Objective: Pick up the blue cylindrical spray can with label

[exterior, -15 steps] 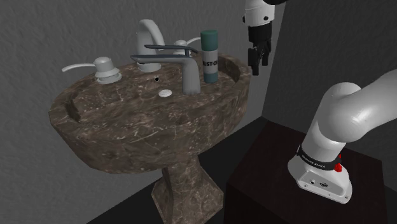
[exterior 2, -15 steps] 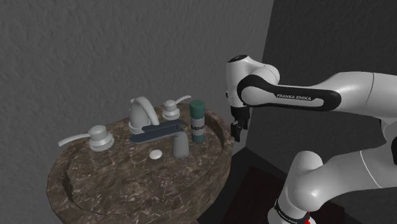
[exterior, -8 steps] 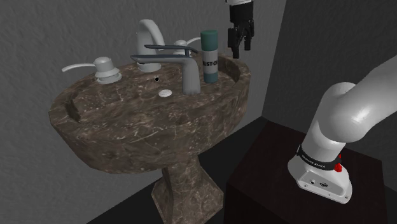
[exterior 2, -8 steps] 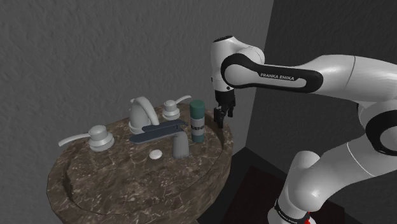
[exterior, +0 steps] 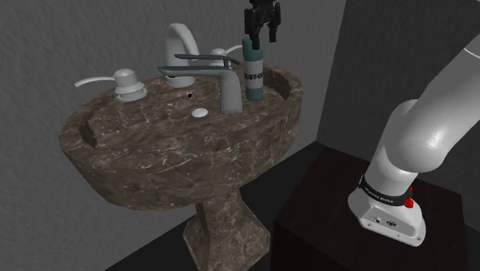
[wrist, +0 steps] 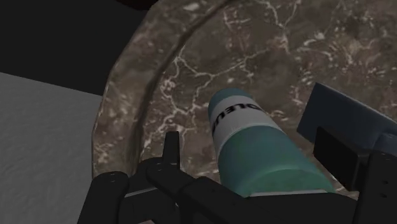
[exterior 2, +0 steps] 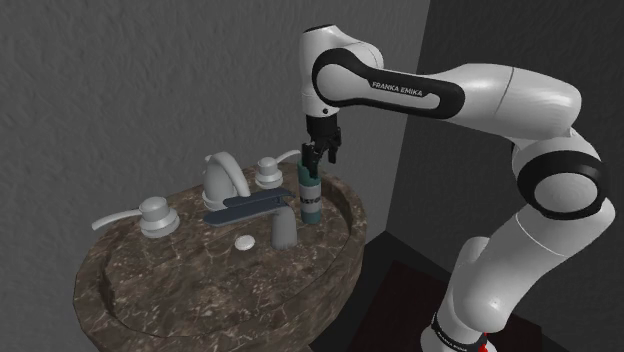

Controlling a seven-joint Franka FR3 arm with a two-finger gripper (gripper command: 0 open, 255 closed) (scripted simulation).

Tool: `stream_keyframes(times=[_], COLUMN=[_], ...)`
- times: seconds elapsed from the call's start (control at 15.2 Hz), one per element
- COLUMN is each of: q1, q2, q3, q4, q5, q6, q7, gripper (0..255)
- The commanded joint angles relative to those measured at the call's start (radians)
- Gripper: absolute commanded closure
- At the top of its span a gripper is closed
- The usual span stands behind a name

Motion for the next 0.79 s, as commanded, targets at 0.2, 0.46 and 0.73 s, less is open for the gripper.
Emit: stream_keyframes(times=[0.2,0.46,0.73], q1=[0.007,0.008,0.007], q2=[0.177,0.147,0.124], q3=[0.015,0.014,0.014], q4=[0.294,0.202,0.126], q5=[0.007,0.008,0.009], q6=[-0.088,-0.026,0.027], q7=[0.029,0.028,0.028], gripper=[0,0,0])
